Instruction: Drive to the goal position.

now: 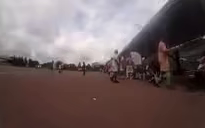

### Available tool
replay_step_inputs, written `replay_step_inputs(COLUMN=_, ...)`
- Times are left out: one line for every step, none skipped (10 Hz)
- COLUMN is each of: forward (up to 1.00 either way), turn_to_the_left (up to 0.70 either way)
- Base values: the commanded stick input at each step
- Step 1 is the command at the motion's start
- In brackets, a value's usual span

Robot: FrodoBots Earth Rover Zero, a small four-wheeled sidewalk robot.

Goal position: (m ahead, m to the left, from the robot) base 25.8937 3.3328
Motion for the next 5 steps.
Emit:
replay_step_inputs(forward=0.85, turn_to_the_left=0.0)
replay_step_inputs(forward=0.85, turn_to_the_left=0.0)
replay_step_inputs(forward=0.85, turn_to_the_left=0.0)
replay_step_inputs(forward=0.85, turn_to_the_left=0.0)
replay_step_inputs(forward=0.85, turn_to_the_left=0.0)
